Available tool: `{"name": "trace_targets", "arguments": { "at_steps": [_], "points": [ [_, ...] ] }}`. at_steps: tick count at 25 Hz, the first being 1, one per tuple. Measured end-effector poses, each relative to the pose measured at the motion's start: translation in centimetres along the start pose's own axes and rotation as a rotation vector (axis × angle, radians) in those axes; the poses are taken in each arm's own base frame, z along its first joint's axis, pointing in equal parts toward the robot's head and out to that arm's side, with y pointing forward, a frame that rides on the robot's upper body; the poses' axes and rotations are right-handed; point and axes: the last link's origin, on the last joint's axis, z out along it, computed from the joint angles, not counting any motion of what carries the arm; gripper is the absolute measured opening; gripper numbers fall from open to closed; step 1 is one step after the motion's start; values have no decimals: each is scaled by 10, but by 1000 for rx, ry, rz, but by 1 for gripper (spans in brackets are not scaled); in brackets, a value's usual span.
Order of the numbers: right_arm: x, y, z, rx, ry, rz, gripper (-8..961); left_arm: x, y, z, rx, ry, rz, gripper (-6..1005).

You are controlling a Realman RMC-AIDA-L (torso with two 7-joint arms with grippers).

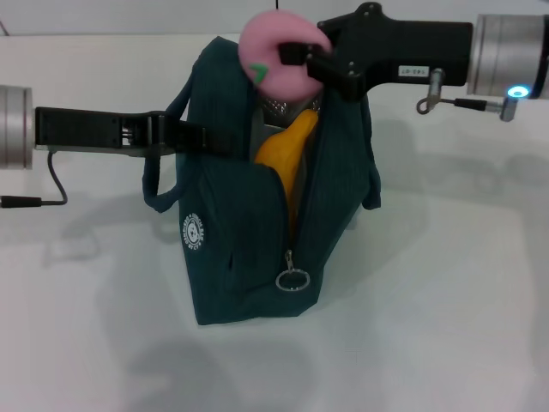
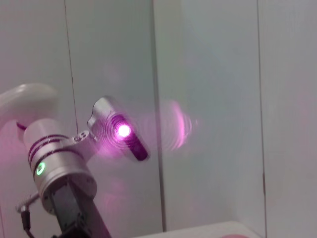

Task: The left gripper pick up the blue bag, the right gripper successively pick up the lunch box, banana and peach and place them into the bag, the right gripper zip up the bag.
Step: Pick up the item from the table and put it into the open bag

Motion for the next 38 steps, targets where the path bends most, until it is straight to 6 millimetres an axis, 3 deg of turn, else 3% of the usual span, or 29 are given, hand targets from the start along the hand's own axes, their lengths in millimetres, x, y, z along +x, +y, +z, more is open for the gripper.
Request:
{"name": "trace_targets", "arguments": {
  "at_steps": [6,21,26,32,38],
  "points": [
    [7,4,4,-13,33,8,37,-1,-1,0,-2,1,-7,35],
    [15,3,-4,8,41,46,247,-4,-6,-1,7,1,-19,35],
    [18,2,-8,10,64,78,446,-4,-7,-1,10,5,-20,35],
    [23,3,-10,11,100,104,605,-3,-8,-1,16,8,-20,35],
    [16,3,-21,41,62,67,636,-3,-7,-1,16,6,-17,35]
  ]
}}
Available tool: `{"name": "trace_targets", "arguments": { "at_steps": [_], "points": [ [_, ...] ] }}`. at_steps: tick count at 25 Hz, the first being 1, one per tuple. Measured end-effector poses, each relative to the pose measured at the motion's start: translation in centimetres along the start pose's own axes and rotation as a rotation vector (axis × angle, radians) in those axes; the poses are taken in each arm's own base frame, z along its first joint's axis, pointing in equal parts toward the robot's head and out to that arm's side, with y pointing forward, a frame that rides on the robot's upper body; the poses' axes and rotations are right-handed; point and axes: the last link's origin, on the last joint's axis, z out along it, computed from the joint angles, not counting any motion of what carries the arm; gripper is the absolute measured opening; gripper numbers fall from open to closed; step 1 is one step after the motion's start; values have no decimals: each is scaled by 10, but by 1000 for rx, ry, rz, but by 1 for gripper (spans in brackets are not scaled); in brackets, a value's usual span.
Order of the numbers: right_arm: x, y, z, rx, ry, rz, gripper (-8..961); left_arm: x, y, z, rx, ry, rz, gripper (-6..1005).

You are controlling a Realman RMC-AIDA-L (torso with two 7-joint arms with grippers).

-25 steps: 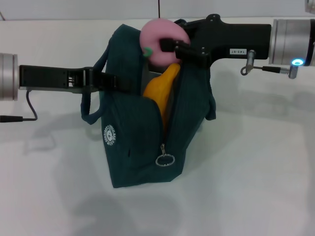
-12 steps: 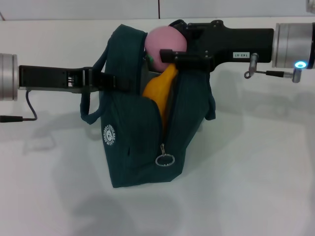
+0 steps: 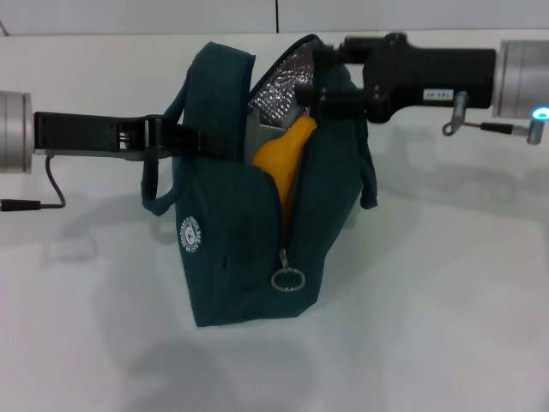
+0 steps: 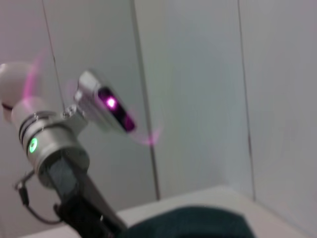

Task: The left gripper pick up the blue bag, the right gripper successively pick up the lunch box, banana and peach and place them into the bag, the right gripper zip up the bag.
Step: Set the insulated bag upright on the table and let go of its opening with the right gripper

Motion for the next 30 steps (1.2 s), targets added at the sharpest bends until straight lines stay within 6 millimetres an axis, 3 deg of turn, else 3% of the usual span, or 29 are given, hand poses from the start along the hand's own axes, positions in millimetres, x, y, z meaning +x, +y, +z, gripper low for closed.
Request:
{"name": "trace_targets", "arguments": {
  "at_steps": [7,11,15,20,25,30],
  "points": [
    [-21,-11,-15,76,-130,22,638,-1,0,1,-1,-1,-1,35],
    [-30,-27,-29,123,-90,12,637,-2,0,1,-1,-4,-4,35],
    [-24,-37,-47,169,-27,-2,636,-3,0,2,-2,-4,-4,35],
    [-3,-36,-71,215,-15,88,634,-4,-1,2,-7,-3,-11,35],
    [2,-31,-72,193,-16,211,633,-2,0,4,-14,-8,-7,35],
    [-14,-34,-61,160,50,305,632,-1,0,3,-11,-10,-1,35]
  ]
}}
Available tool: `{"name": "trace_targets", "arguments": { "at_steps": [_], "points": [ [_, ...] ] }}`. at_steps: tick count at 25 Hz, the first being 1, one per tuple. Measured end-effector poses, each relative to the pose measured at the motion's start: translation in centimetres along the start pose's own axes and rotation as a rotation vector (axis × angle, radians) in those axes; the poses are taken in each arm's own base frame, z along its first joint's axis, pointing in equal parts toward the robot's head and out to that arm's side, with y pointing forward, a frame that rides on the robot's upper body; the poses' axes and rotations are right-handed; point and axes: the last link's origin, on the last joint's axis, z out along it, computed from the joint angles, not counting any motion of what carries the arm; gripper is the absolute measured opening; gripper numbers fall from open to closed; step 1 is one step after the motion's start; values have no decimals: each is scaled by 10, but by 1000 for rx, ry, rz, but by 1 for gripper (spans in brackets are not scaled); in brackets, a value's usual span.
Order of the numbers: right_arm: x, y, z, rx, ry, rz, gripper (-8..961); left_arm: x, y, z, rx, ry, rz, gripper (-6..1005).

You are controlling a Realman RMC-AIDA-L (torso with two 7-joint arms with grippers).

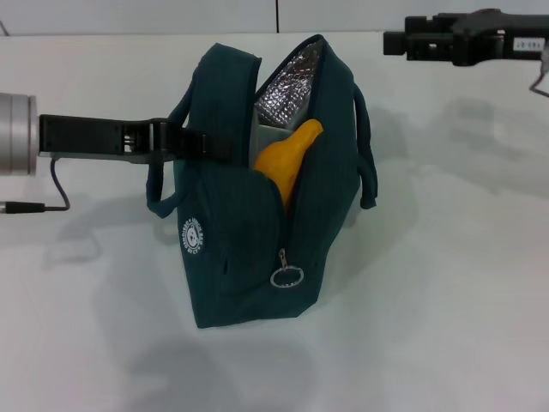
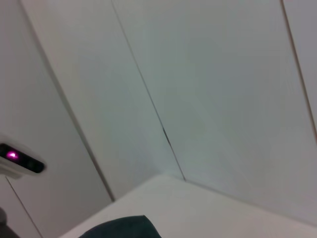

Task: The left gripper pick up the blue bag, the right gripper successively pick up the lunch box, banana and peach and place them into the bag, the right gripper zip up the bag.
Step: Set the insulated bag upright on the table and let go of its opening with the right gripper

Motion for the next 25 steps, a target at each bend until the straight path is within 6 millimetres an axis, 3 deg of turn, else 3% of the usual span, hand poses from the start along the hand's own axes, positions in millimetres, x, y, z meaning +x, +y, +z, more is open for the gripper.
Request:
{"name": "trace_targets", "arguments": {
  "at_steps": [4,10,16,25],
  "points": [
    [-23,-2,10,15,69,73,630,0,0,-1,1,0,5,35],
    [-75,3,29,34,211,123,626,0,0,-1,1,0,14,35],
    [-100,12,52,96,352,50,619,0,0,1,-2,-2,23,36],
    [-141,46,75,105,674,-45,616,5,4,12,-31,-26,25,36]
  ]
}}
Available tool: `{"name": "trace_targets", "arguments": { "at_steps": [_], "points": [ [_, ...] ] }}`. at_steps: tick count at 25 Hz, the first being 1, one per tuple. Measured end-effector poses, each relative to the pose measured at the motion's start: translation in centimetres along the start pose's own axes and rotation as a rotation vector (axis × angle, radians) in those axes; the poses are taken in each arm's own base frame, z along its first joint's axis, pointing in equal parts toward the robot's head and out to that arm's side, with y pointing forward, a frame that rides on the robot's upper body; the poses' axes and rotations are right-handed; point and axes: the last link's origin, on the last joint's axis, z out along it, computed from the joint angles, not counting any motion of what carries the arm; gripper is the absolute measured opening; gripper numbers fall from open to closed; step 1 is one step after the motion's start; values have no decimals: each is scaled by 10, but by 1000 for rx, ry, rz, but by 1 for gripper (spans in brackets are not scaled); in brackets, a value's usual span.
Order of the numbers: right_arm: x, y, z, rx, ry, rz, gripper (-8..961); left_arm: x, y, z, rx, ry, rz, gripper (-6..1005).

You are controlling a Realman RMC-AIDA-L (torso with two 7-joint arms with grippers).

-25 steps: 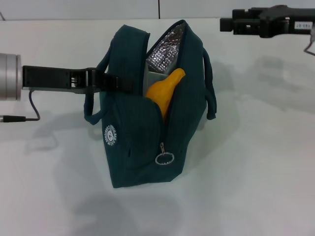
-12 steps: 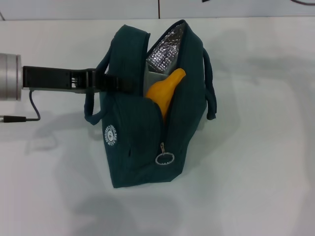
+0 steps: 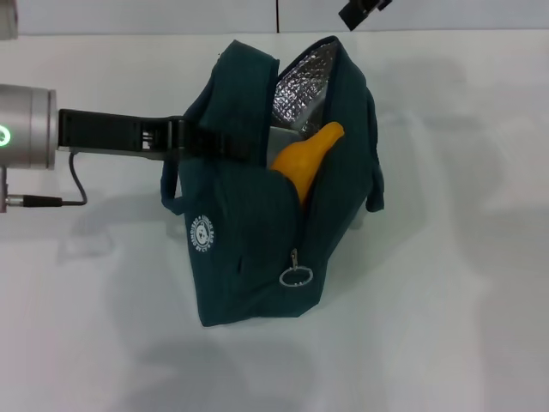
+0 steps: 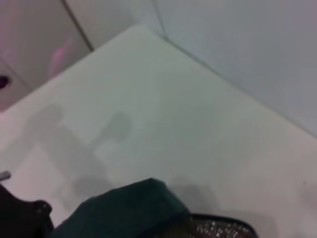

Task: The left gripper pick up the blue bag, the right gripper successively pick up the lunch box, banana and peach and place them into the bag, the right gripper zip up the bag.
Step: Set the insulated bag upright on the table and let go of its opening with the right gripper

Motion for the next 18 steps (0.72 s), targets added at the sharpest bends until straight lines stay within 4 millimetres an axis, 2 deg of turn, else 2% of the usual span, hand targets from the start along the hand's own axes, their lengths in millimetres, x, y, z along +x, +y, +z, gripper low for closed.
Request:
{"name": "trace_targets", "arguments": {
  "at_steps": [5,10,18],
  "points": [
    [-11,10,9,39,95,-11,616,-1,1,3,-8,-7,7,36],
    [-6,15,17,10,149,5,617,-4,1,5,-18,-13,9,36],
    [1,14,37,12,119,21,617,-15,-4,0,-12,-6,8,36]
  ]
}}
